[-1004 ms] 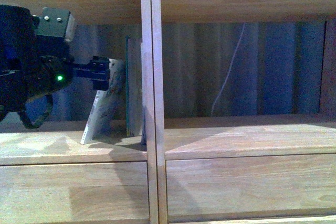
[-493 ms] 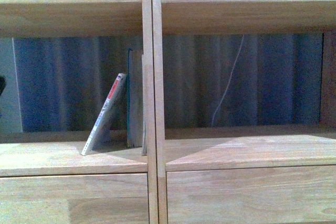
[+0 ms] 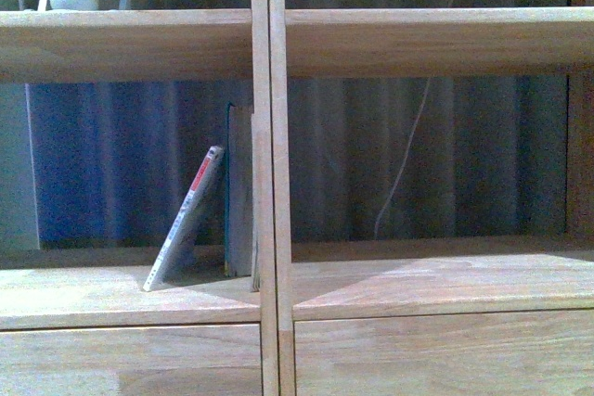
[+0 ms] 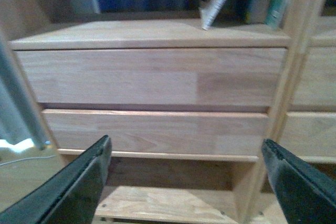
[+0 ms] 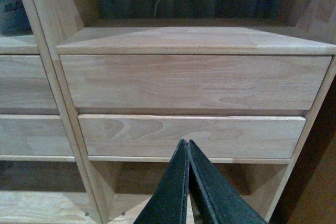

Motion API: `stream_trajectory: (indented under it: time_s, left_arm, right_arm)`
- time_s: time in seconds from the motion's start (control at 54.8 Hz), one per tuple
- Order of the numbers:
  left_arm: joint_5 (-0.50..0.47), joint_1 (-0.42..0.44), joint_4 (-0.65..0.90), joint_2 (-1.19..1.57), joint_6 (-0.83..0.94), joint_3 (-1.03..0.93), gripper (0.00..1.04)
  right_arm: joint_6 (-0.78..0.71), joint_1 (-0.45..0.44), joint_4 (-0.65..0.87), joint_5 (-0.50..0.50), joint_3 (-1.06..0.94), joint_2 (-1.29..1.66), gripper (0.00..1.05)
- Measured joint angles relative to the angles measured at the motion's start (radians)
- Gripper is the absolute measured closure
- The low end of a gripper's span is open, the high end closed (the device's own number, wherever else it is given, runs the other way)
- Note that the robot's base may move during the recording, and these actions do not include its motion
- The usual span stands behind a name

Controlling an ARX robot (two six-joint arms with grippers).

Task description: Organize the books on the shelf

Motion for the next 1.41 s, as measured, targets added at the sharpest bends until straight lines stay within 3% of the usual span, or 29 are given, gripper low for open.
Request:
stream_trajectory:
  time_s: [0.091, 0.237, 0.475, 0.584, 0.639, 0.785, 0.821, 1.296, 1.405]
  left_arm:
    - [0.130, 0.078, -0.032, -0.055, -0.019, 0.000, 0.37]
    - [0.181, 0.115, -0.049, -0.070, -0.027, 0.000, 0.60]
    - [0.317, 0.260, -0.093, -0.116, -0.034, 0.000, 1.02]
    - [0.370, 0.307, -0.103, -0.125, -0.033, 0.000, 1.02]
    - [0.483, 0.403, -0.114, -0.135, -0.034, 0.000, 1.02]
    - [0.505, 0.456, -0.116, -0.138, -0.034, 0.000, 1.02]
    - [0.507, 0.457, -0.116, -0.138, -0.034, 0.000, 1.02]
    - [0.507, 0.459, -0.116, -0.138, -0.034, 0.000, 0.22]
    - [0.507, 0.459, -0.116, -0.138, -0.033, 0.000, 0.06]
  right_arm:
    - [0.000, 0.000, 0.000, 0.000, 0.000, 0.000, 1.02]
    - [0.000, 0.000, 0.000, 0.000, 0.000, 0.000, 1.02]
    - [0.000, 0.000, 0.000, 0.000, 0.000, 0.000, 1.02]
    - [0.000, 0.000, 0.000, 0.000, 0.000, 0.000, 1.02]
    - [0.000, 0.000, 0.000, 0.000, 0.000, 0.000, 1.02]
    - [0.000, 0.000, 0.000, 0.000, 0.000, 0.000, 1.02]
    - [-0.002, 0.000, 0.000, 0.000, 0.000, 0.000, 0.97]
    - [-0.002, 0.000, 0.000, 0.000, 0.000, 0.000, 0.19]
    - [-0.002, 0.000, 0.000, 0.000, 0.000, 0.000, 0.06]
